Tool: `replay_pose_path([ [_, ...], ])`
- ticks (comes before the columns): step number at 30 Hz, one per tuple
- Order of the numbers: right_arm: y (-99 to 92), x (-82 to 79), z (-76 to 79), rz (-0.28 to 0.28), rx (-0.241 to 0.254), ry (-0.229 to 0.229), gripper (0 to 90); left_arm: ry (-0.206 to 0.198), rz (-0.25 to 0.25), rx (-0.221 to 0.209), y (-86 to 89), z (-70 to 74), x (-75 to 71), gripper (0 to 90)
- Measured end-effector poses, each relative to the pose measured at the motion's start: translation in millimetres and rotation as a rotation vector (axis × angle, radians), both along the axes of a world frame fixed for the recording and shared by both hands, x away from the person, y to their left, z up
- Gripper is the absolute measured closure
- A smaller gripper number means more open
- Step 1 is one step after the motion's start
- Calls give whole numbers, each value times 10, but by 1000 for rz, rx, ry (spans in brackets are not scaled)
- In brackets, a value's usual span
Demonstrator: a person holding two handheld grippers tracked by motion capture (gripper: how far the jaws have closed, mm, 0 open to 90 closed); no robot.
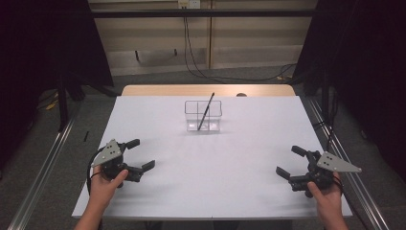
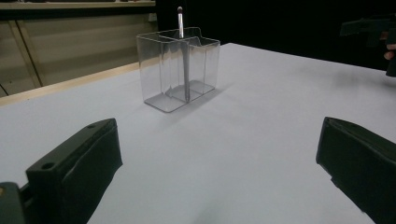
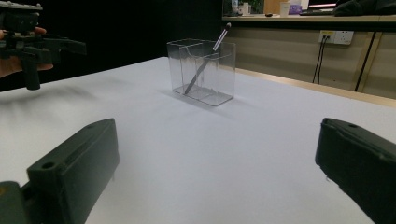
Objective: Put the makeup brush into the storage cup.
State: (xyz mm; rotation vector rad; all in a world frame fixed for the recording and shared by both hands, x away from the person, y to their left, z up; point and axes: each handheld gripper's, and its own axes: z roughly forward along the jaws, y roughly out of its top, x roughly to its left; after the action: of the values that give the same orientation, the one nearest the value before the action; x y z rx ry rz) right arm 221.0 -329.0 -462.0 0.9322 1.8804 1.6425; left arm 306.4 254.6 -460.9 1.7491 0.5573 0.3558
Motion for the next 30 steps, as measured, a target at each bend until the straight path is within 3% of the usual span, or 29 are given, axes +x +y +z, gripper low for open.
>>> replay_pose_path([
  [30, -47, -3, 14, -11, 0, -6, 0, -3, 14, -15, 160, 11, -118, 0],
])
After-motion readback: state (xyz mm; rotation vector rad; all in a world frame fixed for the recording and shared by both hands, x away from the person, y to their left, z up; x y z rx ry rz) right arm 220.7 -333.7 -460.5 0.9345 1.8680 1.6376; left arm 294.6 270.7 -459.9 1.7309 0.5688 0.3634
